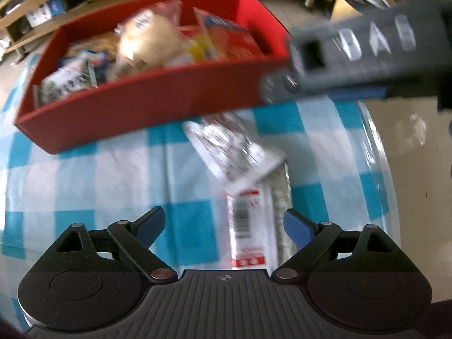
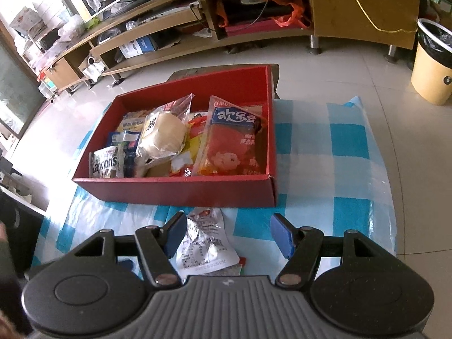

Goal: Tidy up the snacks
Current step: 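Move the left tool to the red-and-white snack bar while the right tool reaches the white foil packet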

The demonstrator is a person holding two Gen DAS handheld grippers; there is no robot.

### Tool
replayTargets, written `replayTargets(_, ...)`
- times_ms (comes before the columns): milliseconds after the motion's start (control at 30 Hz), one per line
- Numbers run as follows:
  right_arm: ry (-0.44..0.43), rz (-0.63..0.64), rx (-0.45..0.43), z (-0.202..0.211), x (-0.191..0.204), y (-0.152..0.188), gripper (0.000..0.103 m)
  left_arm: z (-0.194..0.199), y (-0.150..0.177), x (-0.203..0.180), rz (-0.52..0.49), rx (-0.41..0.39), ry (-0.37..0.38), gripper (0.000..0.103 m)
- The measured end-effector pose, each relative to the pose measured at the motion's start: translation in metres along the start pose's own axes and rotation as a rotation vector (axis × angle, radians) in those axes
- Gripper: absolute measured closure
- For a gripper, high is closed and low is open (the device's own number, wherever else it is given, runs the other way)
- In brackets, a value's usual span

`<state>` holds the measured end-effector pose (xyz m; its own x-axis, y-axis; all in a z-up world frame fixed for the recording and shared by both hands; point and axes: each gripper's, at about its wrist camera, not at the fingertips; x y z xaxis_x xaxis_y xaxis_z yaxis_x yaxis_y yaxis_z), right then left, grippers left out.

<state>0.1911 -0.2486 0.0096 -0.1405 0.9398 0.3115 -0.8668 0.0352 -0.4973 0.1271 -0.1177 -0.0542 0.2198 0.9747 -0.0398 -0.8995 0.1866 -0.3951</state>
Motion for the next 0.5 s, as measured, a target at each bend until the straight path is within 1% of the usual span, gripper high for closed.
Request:
replayTargets(167,0.009,0.000,0.011,-0.006,0.000,0.000,0.039,-0.019,-0.004,-0.007,0.049,0.036,0.033,0.006)
replayTargets(200,0.007,-0.001,0.012,-0.006,-0.002,-0.001,0.039,-0.021,-0.004,-0.008,0.044,0.039,0.028,0.004)
replayTargets(267,0.013,-0.003,0.016,-0.009,-0.003,-0.001,0.038,-0.022,-0.003,-0.013,0.024,0.030,0.015,0.005)
replayTargets(367,0.010,0.005,0.024,-0.011,-0.002,-0.001,0.038,-0.020,0.007,-0.019,-0.034,0.012,-0.026,0.014)
replayTargets(433,0.012,0.015,0.027,-0.013,0.002,-0.002,0.039,-0.015,0.012,-0.020,-0.055,0.010,-0.041,0.028)
replayTargets(500,0.008,0.022,0.035,-0.016,0.007,-0.002,0.038,-0.011,0.016,-0.015,-0.050,0.013,-0.042,0.035)
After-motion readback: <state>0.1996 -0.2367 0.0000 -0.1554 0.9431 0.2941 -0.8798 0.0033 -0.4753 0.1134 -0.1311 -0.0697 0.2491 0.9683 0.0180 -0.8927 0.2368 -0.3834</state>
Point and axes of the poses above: each gripper's, at about its wrist camera, not at the fingertips, and z roughly against the way its jaws point, x to its left, y to its underside, and after that the axes turned 5 degrees about -x, right-handed
